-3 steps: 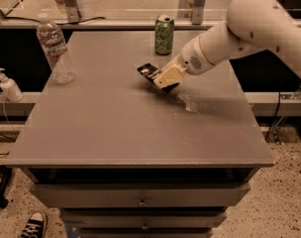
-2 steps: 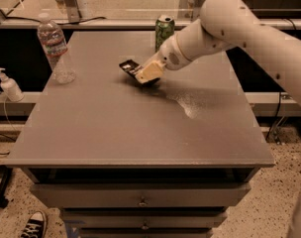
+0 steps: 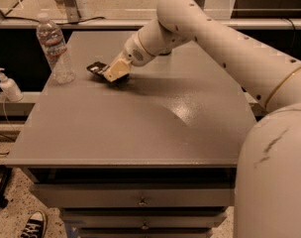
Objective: Move rxbar chocolate near water bottle
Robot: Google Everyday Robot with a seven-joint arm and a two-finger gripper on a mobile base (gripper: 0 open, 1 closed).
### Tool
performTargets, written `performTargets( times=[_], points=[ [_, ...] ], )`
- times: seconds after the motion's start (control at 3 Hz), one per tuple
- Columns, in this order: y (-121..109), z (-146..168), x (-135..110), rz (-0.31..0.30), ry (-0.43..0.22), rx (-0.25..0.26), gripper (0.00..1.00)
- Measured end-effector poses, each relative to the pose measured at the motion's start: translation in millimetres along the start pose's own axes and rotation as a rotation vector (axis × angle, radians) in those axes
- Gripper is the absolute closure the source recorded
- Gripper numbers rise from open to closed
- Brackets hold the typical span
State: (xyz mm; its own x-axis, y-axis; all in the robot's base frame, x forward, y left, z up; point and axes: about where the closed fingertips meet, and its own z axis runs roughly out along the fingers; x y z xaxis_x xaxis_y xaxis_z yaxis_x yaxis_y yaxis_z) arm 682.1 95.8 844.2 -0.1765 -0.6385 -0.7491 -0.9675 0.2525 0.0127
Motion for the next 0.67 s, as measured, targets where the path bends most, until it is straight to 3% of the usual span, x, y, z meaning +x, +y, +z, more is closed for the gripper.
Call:
performTargets(
  times=[0.67],
  points=[
    [19.2, 28.0, -30.0, -0.075, 0.028, -0.051, 1.0]
  ],
)
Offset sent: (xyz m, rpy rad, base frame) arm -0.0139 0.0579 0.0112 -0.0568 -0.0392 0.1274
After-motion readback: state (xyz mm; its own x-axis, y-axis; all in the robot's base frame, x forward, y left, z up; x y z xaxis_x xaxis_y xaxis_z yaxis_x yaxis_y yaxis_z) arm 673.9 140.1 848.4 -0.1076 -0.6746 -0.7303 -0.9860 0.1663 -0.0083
